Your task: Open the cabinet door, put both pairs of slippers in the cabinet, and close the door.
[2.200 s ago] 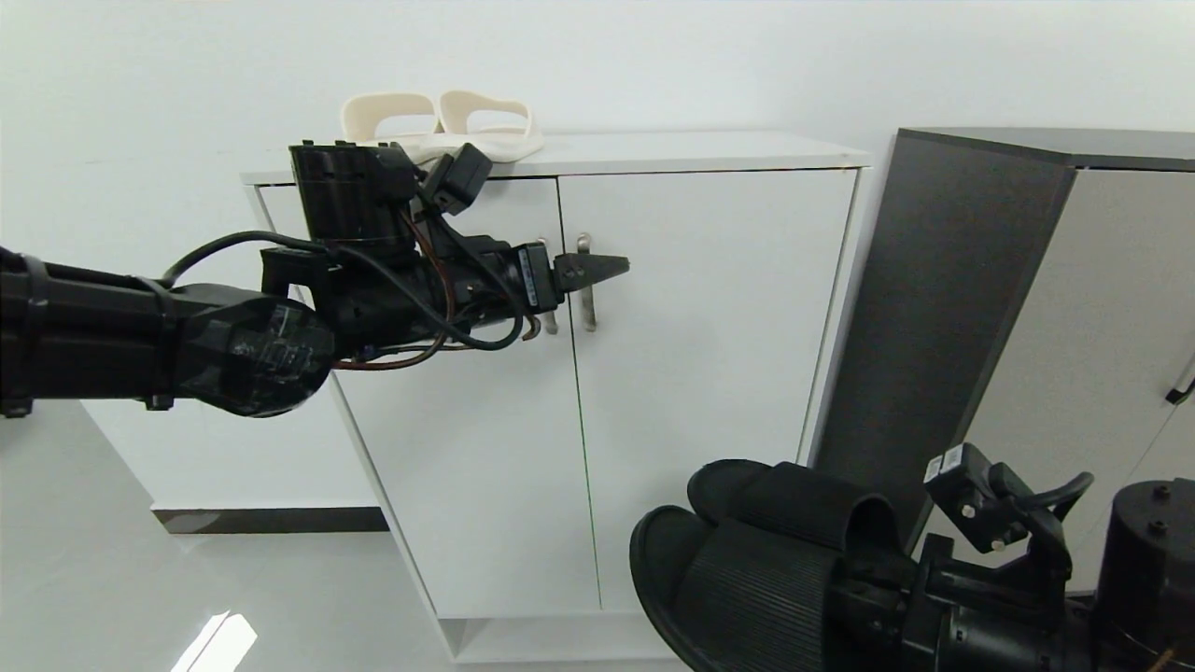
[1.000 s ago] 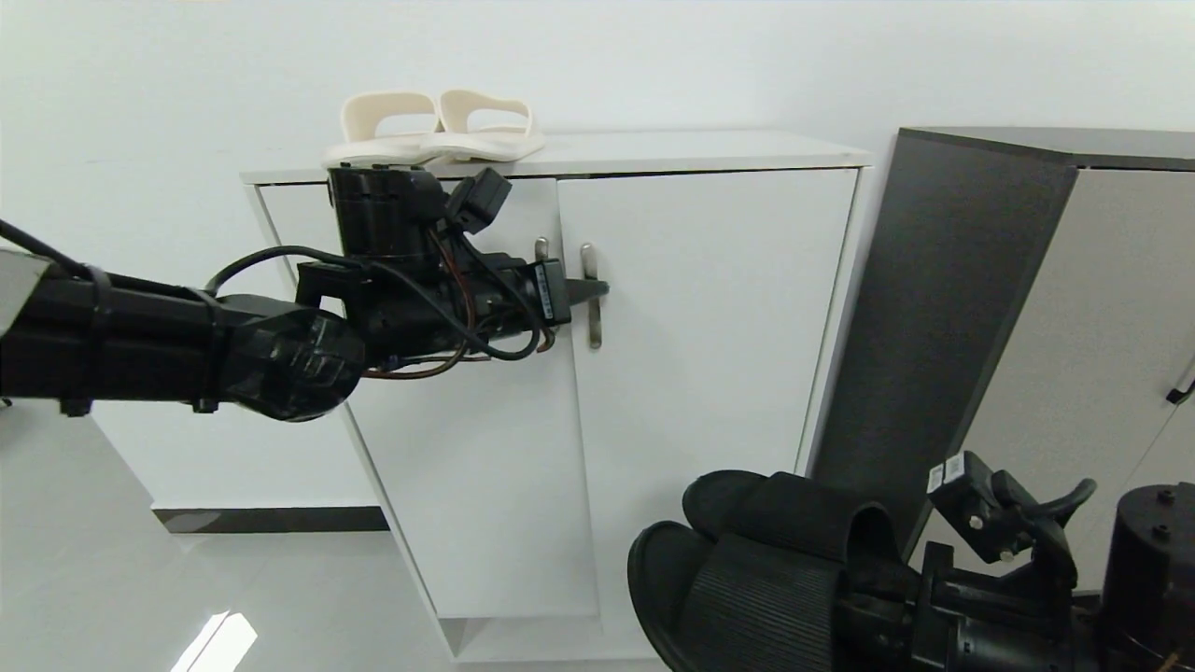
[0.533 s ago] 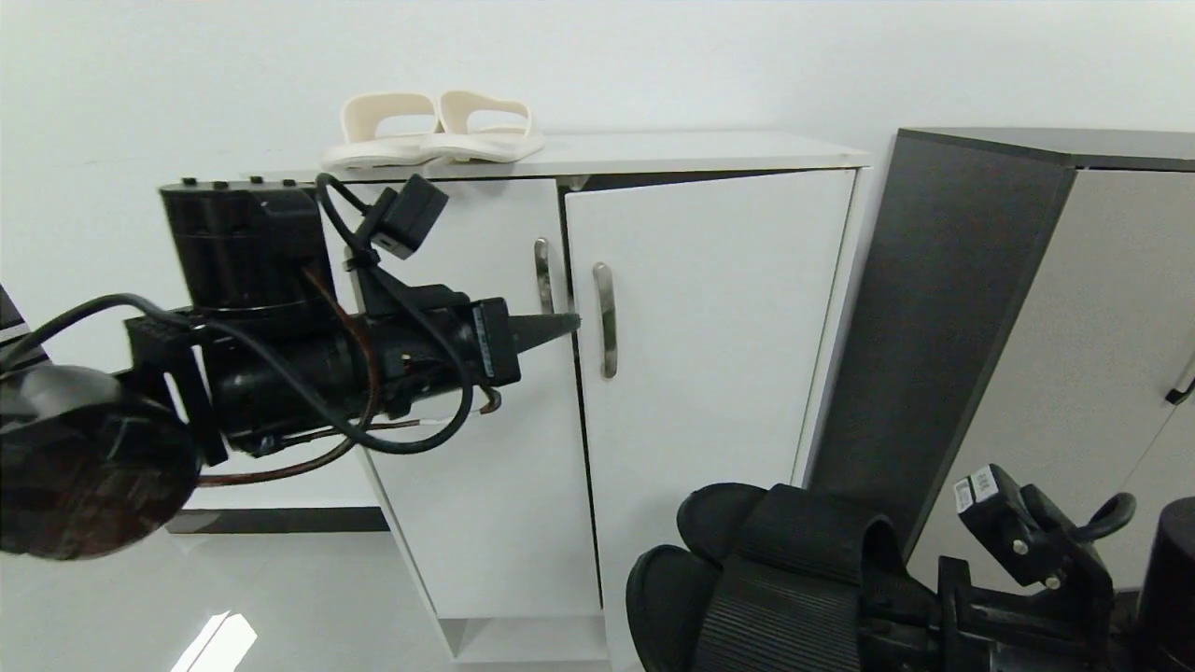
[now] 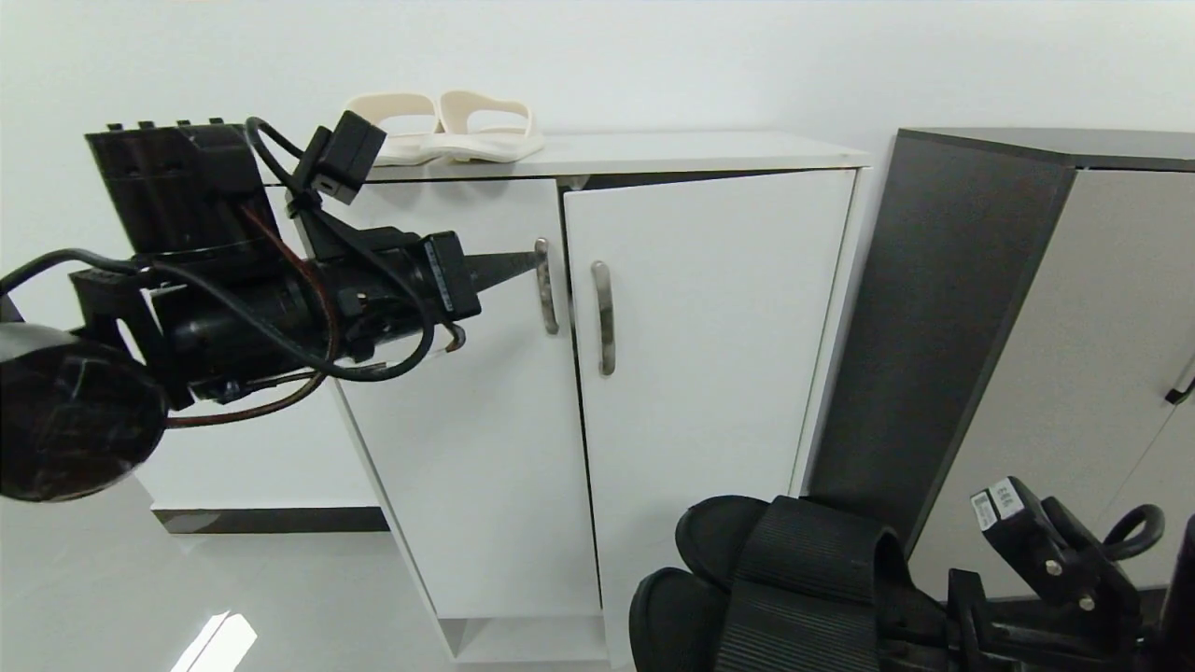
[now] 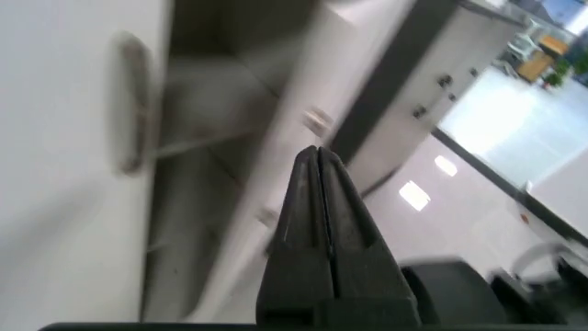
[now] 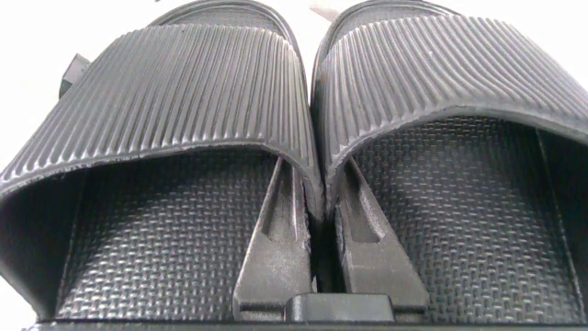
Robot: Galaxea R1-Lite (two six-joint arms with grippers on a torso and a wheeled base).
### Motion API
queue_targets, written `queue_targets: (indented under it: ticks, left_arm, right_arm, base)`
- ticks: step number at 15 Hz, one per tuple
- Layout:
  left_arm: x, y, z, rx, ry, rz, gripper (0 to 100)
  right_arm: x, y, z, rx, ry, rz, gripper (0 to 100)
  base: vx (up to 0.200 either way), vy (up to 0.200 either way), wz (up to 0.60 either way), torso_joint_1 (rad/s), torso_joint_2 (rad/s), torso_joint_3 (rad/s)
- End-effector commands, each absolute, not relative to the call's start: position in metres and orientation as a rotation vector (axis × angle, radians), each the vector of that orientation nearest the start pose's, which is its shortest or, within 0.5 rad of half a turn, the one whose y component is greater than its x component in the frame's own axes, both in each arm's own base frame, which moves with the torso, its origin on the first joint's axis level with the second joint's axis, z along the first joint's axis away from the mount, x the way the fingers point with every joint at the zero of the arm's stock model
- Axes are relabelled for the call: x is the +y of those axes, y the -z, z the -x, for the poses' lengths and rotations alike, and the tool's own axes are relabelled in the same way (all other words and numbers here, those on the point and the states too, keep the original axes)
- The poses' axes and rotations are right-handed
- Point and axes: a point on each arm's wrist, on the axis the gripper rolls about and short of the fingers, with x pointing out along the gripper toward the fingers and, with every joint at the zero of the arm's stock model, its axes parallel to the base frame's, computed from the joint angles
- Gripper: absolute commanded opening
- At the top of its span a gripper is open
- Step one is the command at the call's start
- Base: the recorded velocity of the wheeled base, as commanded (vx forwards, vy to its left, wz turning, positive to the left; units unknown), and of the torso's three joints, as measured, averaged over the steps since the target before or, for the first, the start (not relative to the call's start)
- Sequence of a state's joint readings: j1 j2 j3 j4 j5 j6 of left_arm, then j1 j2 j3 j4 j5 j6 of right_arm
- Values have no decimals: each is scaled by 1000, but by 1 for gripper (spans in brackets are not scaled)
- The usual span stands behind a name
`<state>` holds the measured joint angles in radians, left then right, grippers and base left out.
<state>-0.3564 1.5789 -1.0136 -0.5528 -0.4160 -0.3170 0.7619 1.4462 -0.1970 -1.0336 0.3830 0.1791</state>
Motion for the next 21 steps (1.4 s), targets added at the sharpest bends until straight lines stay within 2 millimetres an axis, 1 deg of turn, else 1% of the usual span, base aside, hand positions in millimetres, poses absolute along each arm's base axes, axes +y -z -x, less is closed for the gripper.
queue_targets:
  ticks: [1, 4, 7, 8, 11, 12, 13, 14, 15, 16, 19, 20, 21]
  left_arm:
    - [-117, -258, -302, 165, 741, 304, 0]
    - [-124, -254, -323, 165, 719, 304, 0]
    - [-130, -251, -334, 165, 722, 304, 0]
    - [-131, -251, -334, 164, 724, 304, 0]
    - [-147, -248, -327, 174, 729, 299, 0]
    - [-155, -247, -320, 177, 726, 296, 0]
    - [-163, -247, -309, 172, 741, 295, 0]
    - [-167, -247, -302, 171, 755, 294, 0]
    - [-176, -248, -287, 149, 779, 294, 0]
    - [-176, -248, -284, 139, 776, 296, 0]
    - [-170, -246, -280, 102, 723, 303, 0]
    - [-167, -249, -280, 79, 692, 309, 0]
    - [-159, -255, -277, 58, 646, 315, 0]
  right_arm:
    - [136, -135, -130, 321, -1119, -117, 0]
    - [135, -135, -129, 324, -1127, -117, 0]
    - [135, -133, -128, 333, -1143, -117, 0]
    - [135, -133, -128, 333, -1144, -117, 0]
    - [134, -128, -123, 362, -1197, -112, 0]
    - [134, -128, -121, 364, -1209, -109, 0]
    - [134, -129, -119, 360, -1218, -109, 0]
    - [134, -128, -119, 363, -1216, -108, 0]
    - [134, -128, -119, 362, -1218, -109, 0]
    - [134, -129, -118, 357, -1219, -105, 0]
    - [134, -128, -119, 344, -1218, -81, 0]
    - [135, -130, -120, 337, -1219, -84, 0]
    - [137, -131, -122, 332, -1214, -86, 0]
  base:
    - [0, 0, 0, 0, 0, 0]
    - [0, 0, 0, 0, 0, 0]
    - [0, 0, 0, 0, 0, 0]
    - [0, 0, 0, 0, 0, 0]
    - [-200, 0, 0, 4, 2, -1]
    - [-200, 0, 0, 7, 2, 2]
    - [-200, 0, 0, -12, 2, 7]
    - [-200, 0, 0, 2, 7, 2]
    - [-200, 0, 0, 2, -7, -2]
    - [-200, 0, 0, 2, 7, -2]
    - [0, 0, 0, 0, 0, 0]
    - [0, 0, 0, 0, 0, 0]
    - [0, 0, 0, 0, 0, 0]
